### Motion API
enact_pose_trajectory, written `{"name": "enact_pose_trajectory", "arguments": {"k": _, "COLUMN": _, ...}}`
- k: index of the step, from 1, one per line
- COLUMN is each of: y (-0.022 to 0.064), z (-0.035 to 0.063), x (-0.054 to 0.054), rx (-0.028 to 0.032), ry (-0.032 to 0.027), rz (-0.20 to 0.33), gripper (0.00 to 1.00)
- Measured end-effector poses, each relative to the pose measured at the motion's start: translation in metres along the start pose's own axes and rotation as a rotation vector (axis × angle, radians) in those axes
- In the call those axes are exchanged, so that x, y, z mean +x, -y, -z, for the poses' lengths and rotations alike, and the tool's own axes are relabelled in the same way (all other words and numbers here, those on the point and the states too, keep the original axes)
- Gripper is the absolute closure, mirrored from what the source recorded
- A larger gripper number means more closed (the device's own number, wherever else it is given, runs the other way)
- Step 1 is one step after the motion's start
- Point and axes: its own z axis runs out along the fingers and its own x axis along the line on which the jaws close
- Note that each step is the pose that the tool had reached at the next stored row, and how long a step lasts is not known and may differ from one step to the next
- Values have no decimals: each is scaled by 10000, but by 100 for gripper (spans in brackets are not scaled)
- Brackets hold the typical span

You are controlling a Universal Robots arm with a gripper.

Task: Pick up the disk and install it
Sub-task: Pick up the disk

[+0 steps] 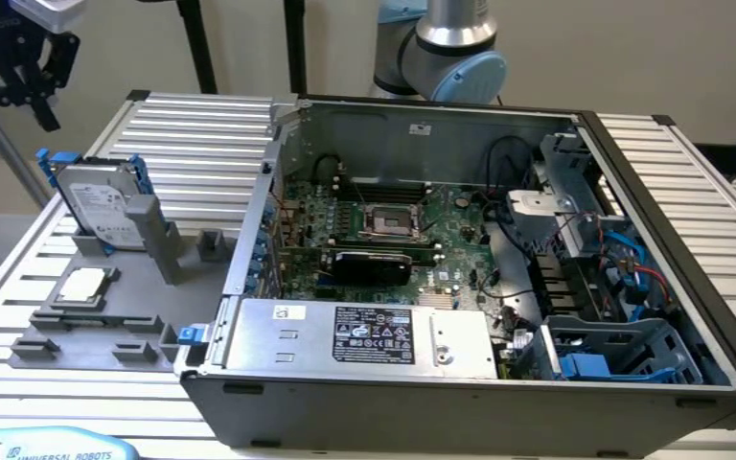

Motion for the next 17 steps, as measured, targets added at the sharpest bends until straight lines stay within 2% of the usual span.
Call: {"name": "enact_pose_trajectory", "arguments": {"k": 17, "y": 1, "z": -22, "x": 0, "rx": -30, "ry": -94, "rz": 3089, "gripper": 89}}
